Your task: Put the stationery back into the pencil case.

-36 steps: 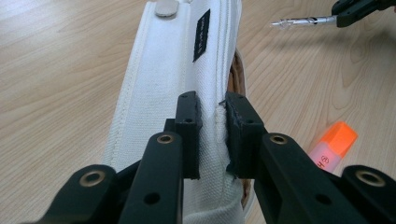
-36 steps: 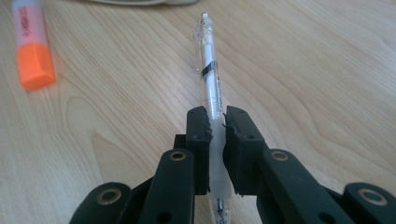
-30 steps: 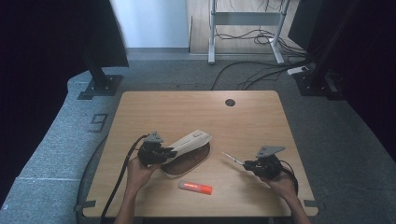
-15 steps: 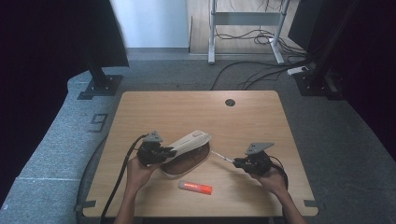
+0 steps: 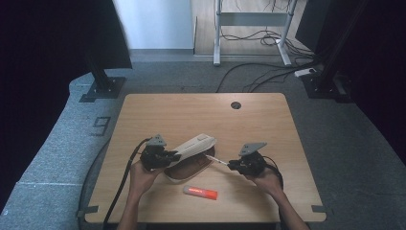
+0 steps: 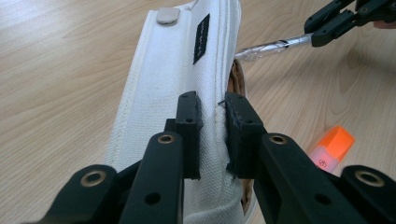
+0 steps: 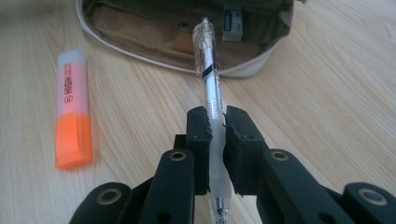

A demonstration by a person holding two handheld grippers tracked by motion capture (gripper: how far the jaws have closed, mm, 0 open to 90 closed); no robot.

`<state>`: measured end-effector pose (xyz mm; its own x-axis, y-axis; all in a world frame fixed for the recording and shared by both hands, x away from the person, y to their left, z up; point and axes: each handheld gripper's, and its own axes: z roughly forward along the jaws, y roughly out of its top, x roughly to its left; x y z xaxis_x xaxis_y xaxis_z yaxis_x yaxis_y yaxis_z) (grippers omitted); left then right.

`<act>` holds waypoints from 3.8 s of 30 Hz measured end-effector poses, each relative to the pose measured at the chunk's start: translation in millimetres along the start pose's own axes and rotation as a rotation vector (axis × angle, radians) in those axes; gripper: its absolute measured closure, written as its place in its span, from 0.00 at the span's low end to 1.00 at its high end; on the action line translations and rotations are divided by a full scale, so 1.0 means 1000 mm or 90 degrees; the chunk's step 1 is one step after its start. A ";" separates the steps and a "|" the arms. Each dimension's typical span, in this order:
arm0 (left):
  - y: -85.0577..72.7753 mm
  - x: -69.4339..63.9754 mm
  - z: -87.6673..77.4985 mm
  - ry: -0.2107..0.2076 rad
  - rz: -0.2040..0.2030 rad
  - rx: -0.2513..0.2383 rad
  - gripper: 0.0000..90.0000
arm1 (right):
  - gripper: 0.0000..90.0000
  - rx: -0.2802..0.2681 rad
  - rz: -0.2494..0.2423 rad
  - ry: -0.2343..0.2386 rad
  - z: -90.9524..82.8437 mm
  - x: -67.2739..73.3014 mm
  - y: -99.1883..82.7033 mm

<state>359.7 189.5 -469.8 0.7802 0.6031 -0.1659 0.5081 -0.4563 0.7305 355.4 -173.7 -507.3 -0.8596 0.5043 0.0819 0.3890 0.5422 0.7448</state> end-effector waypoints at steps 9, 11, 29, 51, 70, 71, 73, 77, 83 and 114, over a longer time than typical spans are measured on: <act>0.000 0.000 -0.001 -0.001 -0.002 -0.002 0.85 | 0.87 0.005 -0.014 0.012 0.016 0.003 0.016; 0.000 0.000 -0.001 -0.001 -0.002 -0.003 0.85 | 0.88 0.006 -0.018 0.015 0.020 0.004 0.019; 0.000 0.000 -0.001 -0.002 -0.001 -0.004 0.85 | 0.87 0.023 -0.046 0.033 0.057 0.011 0.044; 0.000 0.000 -0.001 -0.002 0.000 -0.001 0.85 | 0.87 0.023 -0.092 0.043 0.097 0.019 0.067; 0.000 0.001 0.000 -0.005 0.002 0.005 0.85 | 0.73 0.038 -0.062 0.015 0.085 0.006 0.052; 0.000 0.001 0.000 -0.006 0.002 0.005 0.85 | 0.73 0.039 -0.059 0.013 0.083 0.005 0.050; 0.000 0.001 0.000 -0.006 0.002 0.006 0.85 | 0.74 0.041 -0.055 0.006 0.079 0.002 0.046; 0.000 0.001 0.000 -0.006 0.002 0.006 0.85 | 0.79 0.044 -0.047 -0.001 0.074 -0.004 0.040; -0.001 0.001 0.001 -0.007 0.002 0.006 0.85 | 0.86 0.046 -0.044 -0.014 0.077 -0.006 0.041; -0.001 0.000 0.001 -0.003 0.010 0.009 0.85 | 0.22 0.024 0.017 -0.058 0.033 -0.013 0.029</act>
<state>360.2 189.4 -471.0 0.7896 0.5930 -0.1576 0.5011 -0.4750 0.7234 389.1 -142.5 -508.4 -0.8158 0.5769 0.0405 0.4254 0.5511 0.7178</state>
